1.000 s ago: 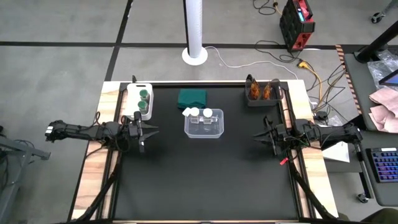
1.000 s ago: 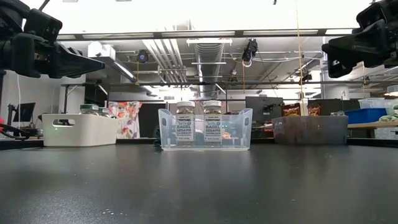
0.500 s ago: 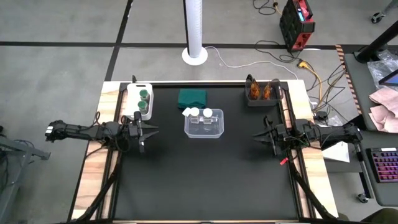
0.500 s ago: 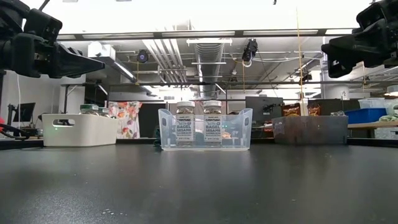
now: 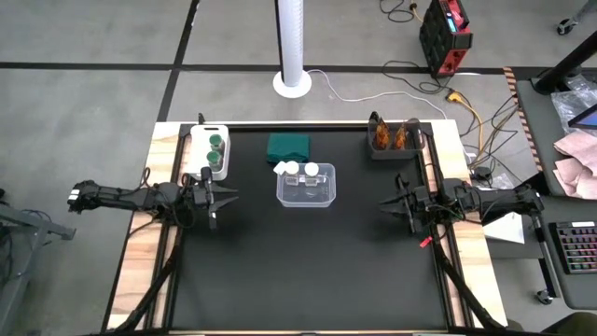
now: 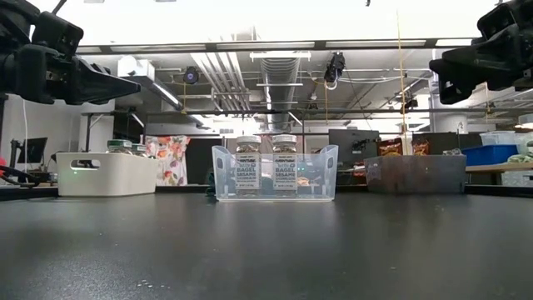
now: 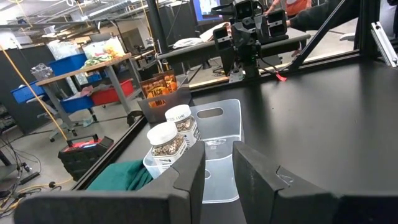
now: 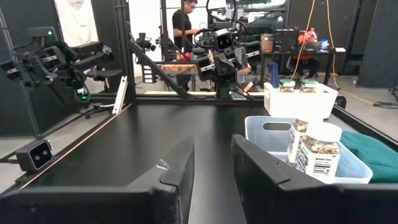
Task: Sort spices by type
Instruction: Return to Home Position
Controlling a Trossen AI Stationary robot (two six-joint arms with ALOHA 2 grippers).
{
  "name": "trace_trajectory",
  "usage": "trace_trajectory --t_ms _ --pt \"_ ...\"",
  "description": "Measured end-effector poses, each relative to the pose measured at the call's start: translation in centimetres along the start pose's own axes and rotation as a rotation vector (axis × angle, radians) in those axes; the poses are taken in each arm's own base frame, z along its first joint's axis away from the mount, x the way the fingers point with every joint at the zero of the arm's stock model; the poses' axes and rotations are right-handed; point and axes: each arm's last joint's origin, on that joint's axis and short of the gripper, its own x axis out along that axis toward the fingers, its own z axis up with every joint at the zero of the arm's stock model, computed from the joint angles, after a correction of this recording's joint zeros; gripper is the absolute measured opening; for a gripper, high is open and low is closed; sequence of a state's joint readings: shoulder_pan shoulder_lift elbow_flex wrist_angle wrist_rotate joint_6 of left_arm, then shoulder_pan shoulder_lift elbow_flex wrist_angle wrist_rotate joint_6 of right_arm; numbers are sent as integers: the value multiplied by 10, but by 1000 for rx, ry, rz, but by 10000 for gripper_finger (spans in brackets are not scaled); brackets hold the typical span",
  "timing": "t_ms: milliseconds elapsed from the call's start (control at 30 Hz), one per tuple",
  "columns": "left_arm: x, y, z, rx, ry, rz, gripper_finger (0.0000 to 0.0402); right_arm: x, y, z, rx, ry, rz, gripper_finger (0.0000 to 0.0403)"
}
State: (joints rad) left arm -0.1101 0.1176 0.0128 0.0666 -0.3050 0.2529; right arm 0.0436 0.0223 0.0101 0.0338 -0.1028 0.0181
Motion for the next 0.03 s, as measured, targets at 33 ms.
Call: trace_trajectory --t_ms 33 --pt "0 0 0 0 0 0 66 0 0 0 0 0 0 98"
